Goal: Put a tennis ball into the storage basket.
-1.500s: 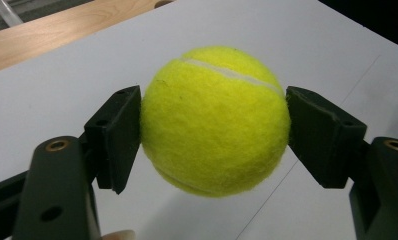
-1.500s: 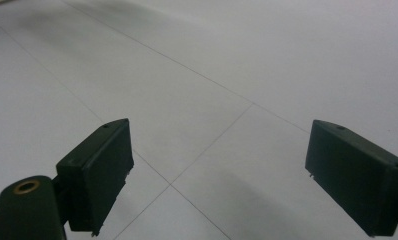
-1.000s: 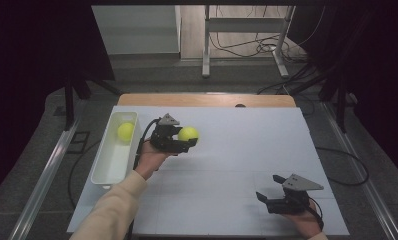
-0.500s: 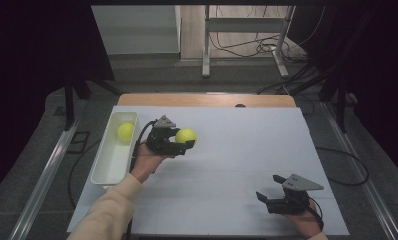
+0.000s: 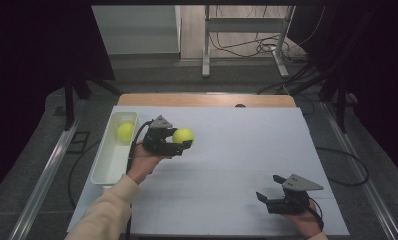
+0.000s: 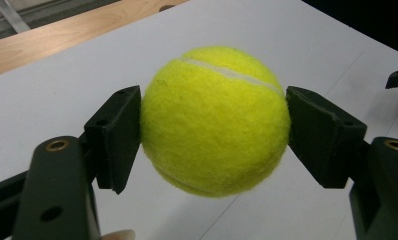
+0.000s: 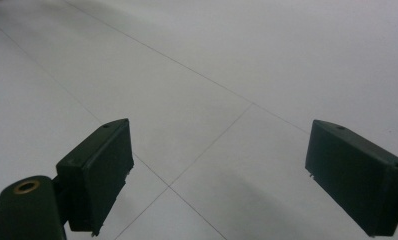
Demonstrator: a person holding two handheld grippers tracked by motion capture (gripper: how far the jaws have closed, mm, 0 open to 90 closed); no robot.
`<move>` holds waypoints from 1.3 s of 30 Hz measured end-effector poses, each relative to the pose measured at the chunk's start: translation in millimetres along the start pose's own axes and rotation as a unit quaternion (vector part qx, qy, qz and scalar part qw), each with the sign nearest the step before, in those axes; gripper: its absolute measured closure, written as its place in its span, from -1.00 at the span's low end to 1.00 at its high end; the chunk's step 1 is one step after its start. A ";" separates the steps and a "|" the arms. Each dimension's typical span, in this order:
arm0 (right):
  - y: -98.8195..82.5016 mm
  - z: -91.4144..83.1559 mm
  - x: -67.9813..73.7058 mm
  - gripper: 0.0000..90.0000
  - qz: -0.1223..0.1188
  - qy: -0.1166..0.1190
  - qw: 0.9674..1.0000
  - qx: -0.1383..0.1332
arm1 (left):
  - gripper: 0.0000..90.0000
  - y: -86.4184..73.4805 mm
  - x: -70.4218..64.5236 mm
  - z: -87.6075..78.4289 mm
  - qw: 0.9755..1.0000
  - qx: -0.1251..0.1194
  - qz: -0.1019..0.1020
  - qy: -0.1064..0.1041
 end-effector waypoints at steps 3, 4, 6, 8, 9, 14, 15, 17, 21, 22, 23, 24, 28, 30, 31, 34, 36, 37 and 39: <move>-0.1 -0.2 -0.1 -0.73 0.000 0.000 1.000 0.000 | -0.40 -1.4 0.2 -2.1 1.000 0.001 0.001 0.000; -0.2 -0.2 -0.2 -0.73 0.000 0.000 1.000 0.000 | -0.40 -2.3 0.4 -3.2 1.000 0.002 0.001 0.001; -0.2 -0.4 -0.3 -0.73 0.001 -0.001 1.000 0.000 | -0.40 -4.2 1.4 -5.8 1.000 0.002 0.000 0.004; -0.2 -0.2 -0.2 -0.73 0.001 -0.001 1.000 0.000 | -0.40 -5.8 2.9 -8.7 1.000 0.000 -0.003 0.006; -0.3 -0.1 -0.1 -0.73 0.001 0.000 1.000 0.001 | -0.40 -6.3 3.5 -9.9 1.000 -0.002 -0.006 0.007; -0.4 0.1 0.1 -0.73 0.001 -0.001 1.000 0.001 | -0.40 -10.1 6.5 -17.1 1.000 -0.006 -0.012 0.011; -0.4 0.0 0.1 -0.73 0.001 -0.001 1.000 0.001 | -0.40 -10.9 7.0 -18.7 1.000 -0.006 -0.012 0.012; -0.4 0.1 0.1 -0.73 0.001 -0.001 1.000 0.002 | -0.40 -12.7 8.0 -21.6 1.000 -0.006 -0.013 0.014; -0.4 0.3 0.2 -0.73 0.001 -0.001 1.000 0.002 | -0.40 -15.8 10.9 -26.2 1.000 -0.009 -0.018 0.016; -0.4 0.3 0.2 -0.73 0.001 -0.001 1.000 0.002 | -0.40 -16.5 11.6 -27.0 1.000 -0.010 -0.021 0.017; -0.4 0.3 0.2 -0.73 0.001 -0.001 1.000 0.002 | -0.40 -17.3 12.5 -27.9 1.000 -0.010 -0.023 0.017; -0.4 0.3 0.2 -0.73 0.001 -0.001 1.000 0.002 | -0.40 -18.1 13.2 -28.7 0.999 -0.011 -0.024 0.018; -0.4 0.4 0.4 -0.73 0.001 -0.001 1.000 0.003 | -0.40 -20.2 14.9 -32.6 0.999 -0.011 -0.027 0.022; -0.4 0.6 0.4 -0.73 0.001 -0.001 1.000 0.003 | -0.40 -21.1 15.8 -34.7 0.999 -0.012 -0.027 0.024; -0.4 0.7 0.4 -0.73 0.001 -0.001 1.000 0.003 | -0.40 -21.5 16.2 -35.8 0.999 -0.012 -0.027 0.025; -0.4 0.7 0.4 -0.73 0.001 -0.001 1.000 0.003 | -0.40 -23.6 18.7 -40.8 0.999 -0.013 -0.030 0.029; -0.4 0.5 0.3 -0.73 0.001 -0.001 1.000 0.004 | -0.40 -24.4 19.9 -43.0 0.999 -0.014 -0.032 0.031; -0.4 0.6 0.3 -0.73 0.001 -0.001 1.000 0.004 | -0.40 -25.0 20.7 -44.4 0.999 -0.014 -0.033 0.033; -0.3 0.7 0.5 -0.73 0.000 -0.003 1.000 0.005 | -0.40 -25.7 21.6 -46.4 0.999 -0.015 -0.034 0.034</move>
Point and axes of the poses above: each handheld gripper's, and its own axes: z roughly forward along the jaws, y roughly out of its top, x roughly to its left, the point moved 2 cm from there along z, roughly forward along the jaws, and after that the axes turned 10 degrees about z, right-handed, at the moved point
